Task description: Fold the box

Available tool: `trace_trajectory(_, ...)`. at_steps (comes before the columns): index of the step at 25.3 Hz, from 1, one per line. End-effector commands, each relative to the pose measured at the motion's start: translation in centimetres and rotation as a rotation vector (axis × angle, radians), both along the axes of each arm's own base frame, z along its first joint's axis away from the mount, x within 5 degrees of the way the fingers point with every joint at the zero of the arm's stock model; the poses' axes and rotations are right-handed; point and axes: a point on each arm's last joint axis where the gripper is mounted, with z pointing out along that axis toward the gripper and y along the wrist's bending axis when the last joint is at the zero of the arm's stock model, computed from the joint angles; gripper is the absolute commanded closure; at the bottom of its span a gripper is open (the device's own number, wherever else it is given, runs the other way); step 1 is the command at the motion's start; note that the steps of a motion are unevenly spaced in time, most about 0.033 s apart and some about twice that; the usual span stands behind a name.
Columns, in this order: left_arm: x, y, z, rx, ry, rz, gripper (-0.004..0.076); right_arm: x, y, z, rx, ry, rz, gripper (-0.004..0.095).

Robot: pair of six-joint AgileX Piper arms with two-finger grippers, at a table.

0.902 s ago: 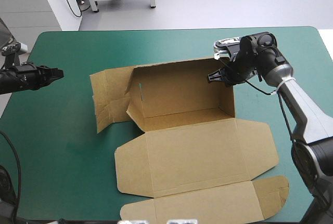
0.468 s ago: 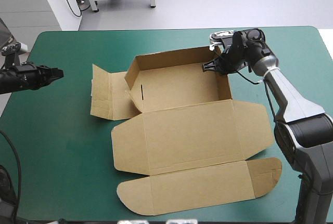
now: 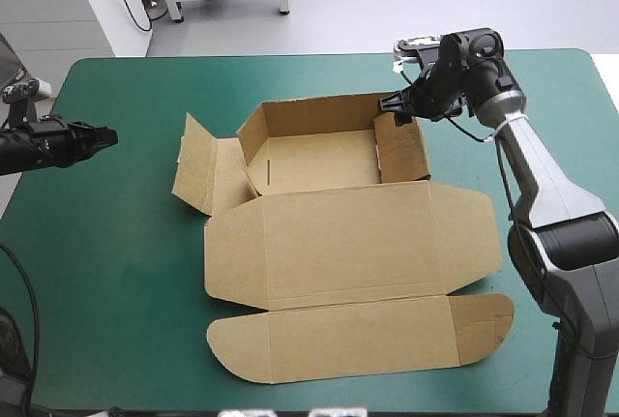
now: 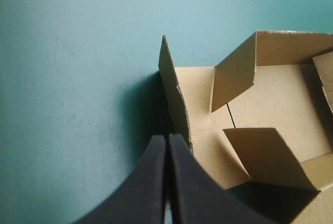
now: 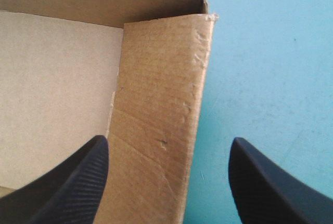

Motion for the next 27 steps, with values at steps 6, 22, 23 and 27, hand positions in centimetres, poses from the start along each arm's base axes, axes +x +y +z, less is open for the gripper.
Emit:
trace_trajectory(6, -0.3, -0.5, 2.0, -0.027, -0.079, 0.009, 0.0731, -1.5, -0.4, 1.4, 0.063, 0.013, -0.058, 0.0264)
trace_trajectory(22, -0.3, -0.4, 2.0, -0.025, -0.083, 0.015, 0.0731, 0.1, -0.1, -3.5, 0.002, 0.122, -0.004, 0.0926)
trace_trajectory(23, -0.3, -0.4, 2.0, -0.025, -0.083, 0.015, 0.0731, 0.1, -0.1, -3.5, 0.001, 0.122, -0.001, 0.0919)
trace_trajectory(27, -0.3, -0.5, 2.0, -0.022, -0.083, 0.004, 0.0731, -0.4, -0.1, -2.5, -0.012, 0.092, 0.051, 0.0929)
